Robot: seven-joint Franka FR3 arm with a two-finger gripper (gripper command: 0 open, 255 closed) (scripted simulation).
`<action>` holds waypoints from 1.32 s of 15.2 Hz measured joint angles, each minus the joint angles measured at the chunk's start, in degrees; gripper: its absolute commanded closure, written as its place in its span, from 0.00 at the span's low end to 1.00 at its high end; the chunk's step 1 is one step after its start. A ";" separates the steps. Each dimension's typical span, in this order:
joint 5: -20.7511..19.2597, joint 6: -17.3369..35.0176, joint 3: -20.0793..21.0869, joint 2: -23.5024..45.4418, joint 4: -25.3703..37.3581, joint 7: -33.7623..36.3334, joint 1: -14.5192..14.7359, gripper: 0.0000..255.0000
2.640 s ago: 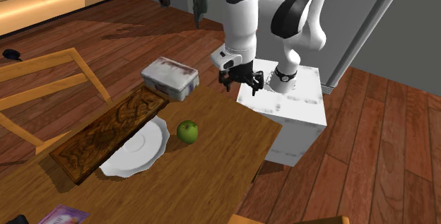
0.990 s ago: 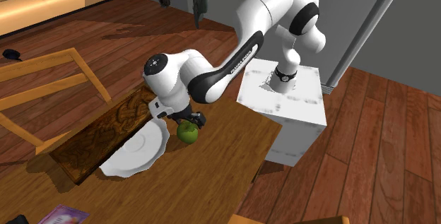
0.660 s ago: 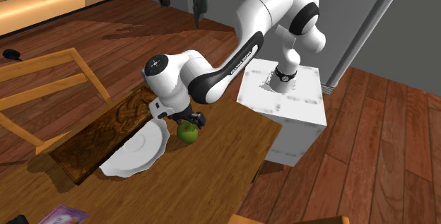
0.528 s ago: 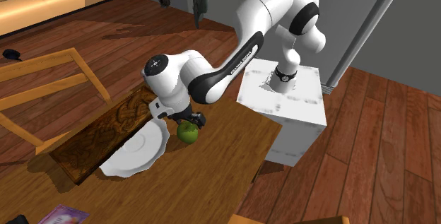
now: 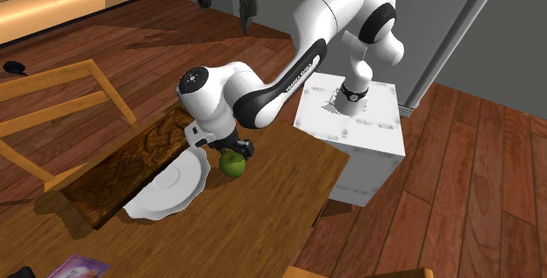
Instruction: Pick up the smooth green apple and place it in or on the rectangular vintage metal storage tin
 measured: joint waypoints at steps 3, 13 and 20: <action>-0.06 -0.22 -0.03 -0.15 0.02 0.00 0.02 1.00; -0.85 -6.41 -0.47 -2.05 4.42 0.62 -0.04 1.00; -1.19 -11.23 -0.73 -2.71 8.67 0.76 -0.53 1.00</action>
